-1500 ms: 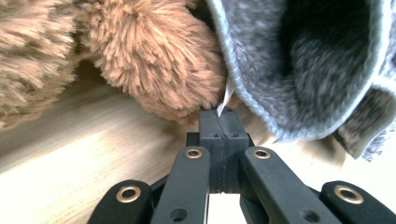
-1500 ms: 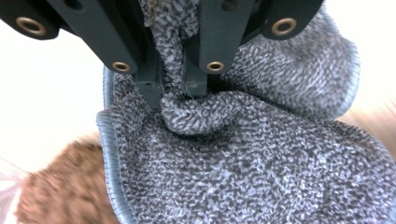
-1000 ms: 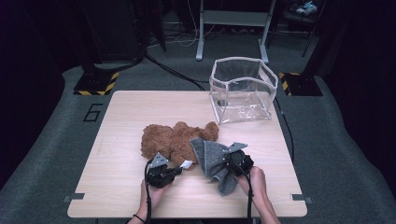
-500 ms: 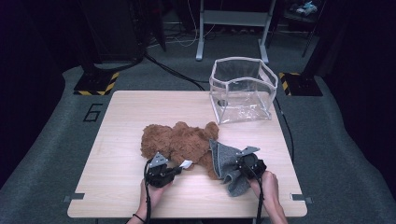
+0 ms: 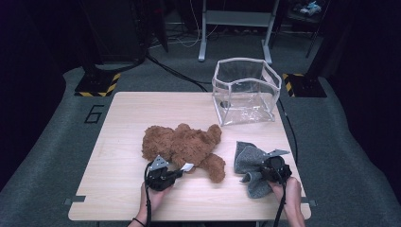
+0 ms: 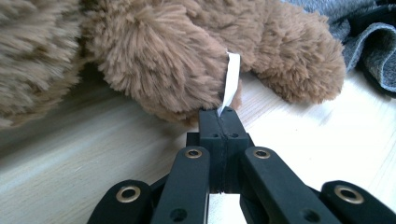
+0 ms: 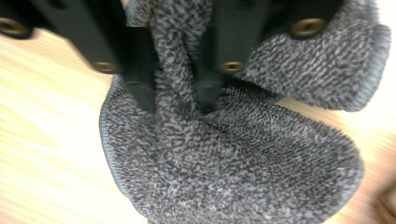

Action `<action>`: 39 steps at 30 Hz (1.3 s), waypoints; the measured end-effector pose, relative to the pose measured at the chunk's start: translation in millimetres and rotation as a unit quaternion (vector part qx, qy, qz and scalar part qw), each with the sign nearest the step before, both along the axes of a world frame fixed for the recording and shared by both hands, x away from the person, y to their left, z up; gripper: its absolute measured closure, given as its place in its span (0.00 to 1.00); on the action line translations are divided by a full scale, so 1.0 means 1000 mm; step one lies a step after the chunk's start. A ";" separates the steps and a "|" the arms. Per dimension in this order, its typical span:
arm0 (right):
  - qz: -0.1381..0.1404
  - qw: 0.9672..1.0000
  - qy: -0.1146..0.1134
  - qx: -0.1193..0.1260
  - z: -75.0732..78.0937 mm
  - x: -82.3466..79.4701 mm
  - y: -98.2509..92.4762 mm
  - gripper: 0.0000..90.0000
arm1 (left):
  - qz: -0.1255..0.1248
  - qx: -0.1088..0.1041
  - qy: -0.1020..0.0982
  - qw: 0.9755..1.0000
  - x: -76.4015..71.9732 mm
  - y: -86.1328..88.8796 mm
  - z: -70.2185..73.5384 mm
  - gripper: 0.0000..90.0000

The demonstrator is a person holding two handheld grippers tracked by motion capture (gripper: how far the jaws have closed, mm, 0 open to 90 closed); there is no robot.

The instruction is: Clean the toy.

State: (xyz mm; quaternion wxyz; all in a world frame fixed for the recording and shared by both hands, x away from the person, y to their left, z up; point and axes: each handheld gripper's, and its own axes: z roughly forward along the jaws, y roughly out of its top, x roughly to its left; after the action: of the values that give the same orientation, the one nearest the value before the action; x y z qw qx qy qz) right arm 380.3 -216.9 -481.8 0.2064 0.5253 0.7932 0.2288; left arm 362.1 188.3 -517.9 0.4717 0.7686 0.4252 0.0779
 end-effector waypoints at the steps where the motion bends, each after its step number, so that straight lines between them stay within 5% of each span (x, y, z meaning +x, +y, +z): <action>1: 0.001 1.000 -0.001 0.010 0.000 0.000 -0.001 0.66 | -0.002 0.005 -0.003 1.000 0.000 0.001 0.000 1.00; 5: -0.017 0.998 -0.008 0.057 0.008 0.000 -0.003 0.42 | -0.005 0.012 0.003 1.000 -0.001 -0.001 0.000 1.00; 6: -0.005 0.998 -0.012 0.065 0.011 0.000 -0.005 0.30 | -0.007 0.012 0.005 1.000 -0.001 -0.001 0.000 0.95; 10: -0.007 0.996 -0.017 0.088 0.018 -0.003 -0.001 0.16 | -0.007 0.017 0.011 1.000 -0.003 0.002 0.002 0.73; 15: 0.009 0.995 -0.029 0.097 0.015 -0.002 0.004 0.12 | -0.003 0.031 0.019 0.999 -0.010 0.007 0.005 0.46; 20: 0.011 0.995 -0.032 0.097 0.011 0.000 0.009 0.14 | 0.004 0.037 0.020 0.999 -0.010 0.011 0.008 0.36; 25: 0.002 0.994 -0.035 0.102 0.008 -0.001 0.007 0.15 | 0.014 0.047 -0.042 0.998 -0.014 -0.001 0.037 0.34; 28: 0.007 0.994 -0.035 0.100 0.007 0.000 0.005 0.15 | 0.012 0.049 -0.063 0.997 -0.006 -0.006 0.059 0.32; 33: 0.004 0.994 -0.032 0.106 0.010 0.000 0.008 0.16 | 0.043 0.075 -0.088 0.992 0.017 0.000 0.088 0.29; 39: 0.007 0.994 -0.031 0.105 0.010 -0.001 0.006 0.16 | 0.085 0.093 -0.094 0.988 0.036 0.019 0.105 0.24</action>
State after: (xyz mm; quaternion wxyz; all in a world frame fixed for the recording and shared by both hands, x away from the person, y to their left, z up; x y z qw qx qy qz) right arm 379.7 -210.4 -471.6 0.1734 0.5307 0.7619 0.3283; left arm 398.4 207.0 -413.0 0.4276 0.7593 0.4339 0.2288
